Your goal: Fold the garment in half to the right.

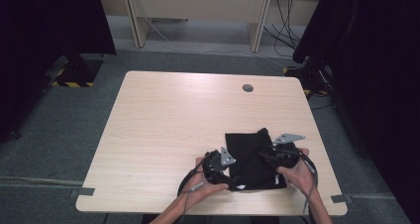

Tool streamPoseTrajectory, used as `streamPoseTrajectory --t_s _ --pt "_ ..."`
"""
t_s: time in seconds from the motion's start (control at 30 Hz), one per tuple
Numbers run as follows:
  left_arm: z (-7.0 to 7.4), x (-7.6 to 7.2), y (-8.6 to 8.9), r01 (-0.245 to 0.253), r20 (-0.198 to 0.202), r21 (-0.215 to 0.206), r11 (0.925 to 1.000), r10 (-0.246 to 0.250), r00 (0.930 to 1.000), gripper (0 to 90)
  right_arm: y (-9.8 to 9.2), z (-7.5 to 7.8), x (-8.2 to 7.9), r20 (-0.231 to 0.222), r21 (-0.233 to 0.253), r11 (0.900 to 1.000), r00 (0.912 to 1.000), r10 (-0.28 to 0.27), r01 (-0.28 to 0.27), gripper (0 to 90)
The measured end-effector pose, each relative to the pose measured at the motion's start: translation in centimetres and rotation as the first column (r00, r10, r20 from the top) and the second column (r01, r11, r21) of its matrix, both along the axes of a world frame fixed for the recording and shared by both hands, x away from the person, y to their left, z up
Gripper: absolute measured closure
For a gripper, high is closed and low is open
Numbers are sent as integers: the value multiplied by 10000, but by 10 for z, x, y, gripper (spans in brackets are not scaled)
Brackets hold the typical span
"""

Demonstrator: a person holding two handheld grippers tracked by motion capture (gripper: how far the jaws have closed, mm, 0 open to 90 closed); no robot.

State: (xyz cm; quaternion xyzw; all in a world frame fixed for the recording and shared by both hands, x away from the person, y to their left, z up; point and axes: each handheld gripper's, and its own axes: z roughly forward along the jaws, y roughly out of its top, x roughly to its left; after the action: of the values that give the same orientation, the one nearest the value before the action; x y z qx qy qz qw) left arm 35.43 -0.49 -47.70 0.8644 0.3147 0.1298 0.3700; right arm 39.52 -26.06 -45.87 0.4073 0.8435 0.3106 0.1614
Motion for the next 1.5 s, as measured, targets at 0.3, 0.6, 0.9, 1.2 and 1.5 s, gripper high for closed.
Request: streamPoseTrajectory --t_s 0.3,0.6,0.9,1.2,1.5 --pt "-3 14 25 -577 -214 -292 9979 571 9981 94 21 19 15 185 302 9986 9989 425 -430 463" --pt "-6 15 26 -408 -36 -481 9980 406 9992 75 -11 18 -33 -115 455 9982 9991 399 -394 492" --pt "-6 14 26 -524 -30 -487 9974 524 9986 70 -11 24 -42 213 -26 9929 9927 1190 -1190 853" --pt "-6 13 27 -394 -92 -528 9978 390 9992 65 -25 35 -67 399 -107 9930 9922 1177 -1174 877" --pt "-6 14 36 336 -151 -566 9978 -345 9993 58 -34 4 -66 -116 69 9987 9987 496 -495 734"
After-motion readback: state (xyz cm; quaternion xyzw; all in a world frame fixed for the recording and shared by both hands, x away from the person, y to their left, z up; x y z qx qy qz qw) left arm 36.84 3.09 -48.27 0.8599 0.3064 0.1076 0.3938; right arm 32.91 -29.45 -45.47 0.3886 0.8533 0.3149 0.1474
